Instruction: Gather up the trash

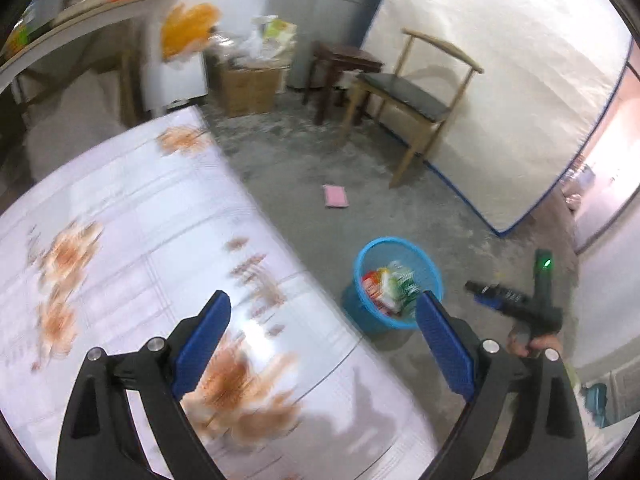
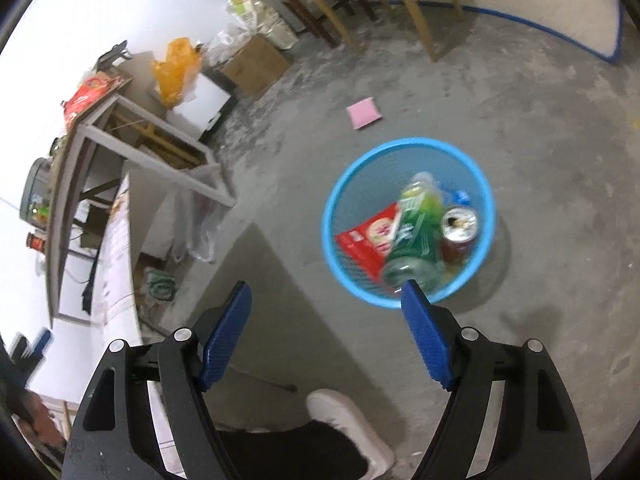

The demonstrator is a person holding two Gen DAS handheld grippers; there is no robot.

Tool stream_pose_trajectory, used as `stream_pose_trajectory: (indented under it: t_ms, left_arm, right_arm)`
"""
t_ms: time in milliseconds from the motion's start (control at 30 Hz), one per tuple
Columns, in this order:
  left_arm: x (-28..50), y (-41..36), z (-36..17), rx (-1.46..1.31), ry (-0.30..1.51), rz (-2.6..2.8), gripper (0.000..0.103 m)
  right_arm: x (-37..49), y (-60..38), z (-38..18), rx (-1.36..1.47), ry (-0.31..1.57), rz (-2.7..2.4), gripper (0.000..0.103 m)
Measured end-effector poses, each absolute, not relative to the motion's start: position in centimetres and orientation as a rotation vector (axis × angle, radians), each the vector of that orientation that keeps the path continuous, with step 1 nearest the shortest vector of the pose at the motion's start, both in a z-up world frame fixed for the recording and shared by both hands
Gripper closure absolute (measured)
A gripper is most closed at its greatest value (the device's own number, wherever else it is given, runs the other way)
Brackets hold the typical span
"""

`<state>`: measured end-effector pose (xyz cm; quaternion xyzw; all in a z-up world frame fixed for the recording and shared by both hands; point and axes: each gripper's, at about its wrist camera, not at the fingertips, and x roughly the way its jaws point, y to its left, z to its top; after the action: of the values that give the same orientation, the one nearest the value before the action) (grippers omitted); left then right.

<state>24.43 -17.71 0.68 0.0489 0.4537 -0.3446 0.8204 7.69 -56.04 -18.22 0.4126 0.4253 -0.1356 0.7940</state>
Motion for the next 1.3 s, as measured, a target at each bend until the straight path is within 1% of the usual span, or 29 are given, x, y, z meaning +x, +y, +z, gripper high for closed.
stream_pose_trajectory:
  t_ms: [167, 233, 400, 567, 767, 867, 1033, 1133, 1200, 1300]
  left_arm:
    - [23.1, -12.5, -1.7, 0.050, 1.012, -0.640, 0.012]
    - [22.5, -10.2, -2.3, 0.031, 1.016, -0.605, 0.012]
    - [21.9, -6.7, -1.8, 0.039, 0.982, -0.551, 0.012]
    - [22.1, -3.5, -1.4, 0.023, 0.963, -0.512, 0.012]
    - [23.0, -1.3, -2.1, -0.020, 0.964, -0.502, 0.012]
    - [25.0, -1.2, -2.6, 0.002, 0.951, -0.479, 0.012]
    - [29.8, -1.7, -3.6, 0.010, 0.948, -0.413, 0.012]
    - [32.8, -2.4, -4.3, 0.019, 0.947, -0.380, 0.012]
    - [34.3, -2.9, -5.0, 0.031, 0.950, -0.382, 0.012]
    - [36.4, -3.5, -6.1, 0.052, 0.934, -0.375, 0.012]
  right_arm:
    - [8.4, -52.8, -17.8, 0.884, 0.945, -0.236, 0.029]
    - [8.5, -51.8, -17.4, 0.873, 0.956, -0.227, 0.025]
    - [9.3, -49.9, -15.1, 0.766, 0.989, -0.245, 0.019]
    - [10.2, -48.5, -12.6, 0.682, 0.999, -0.261, 0.018]
    - [12.0, -48.4, -12.4, 0.667, 1.013, -0.264, 0.017]
    - [14.5, -49.1, -13.3, 0.631, 1.041, -0.260, 0.017]
    - [22.3, -52.4, -16.4, 0.542, 1.102, -0.271, 0.016]
    - [28.8, -56.0, -19.3, 0.505, 1.108, -0.291, 0.014]
    - [32.1, -58.2, -21.3, 0.511, 1.120, -0.306, 0.010]
    - [37.8, -61.4, -25.6, 0.447, 1.169, -0.354, 0.009]
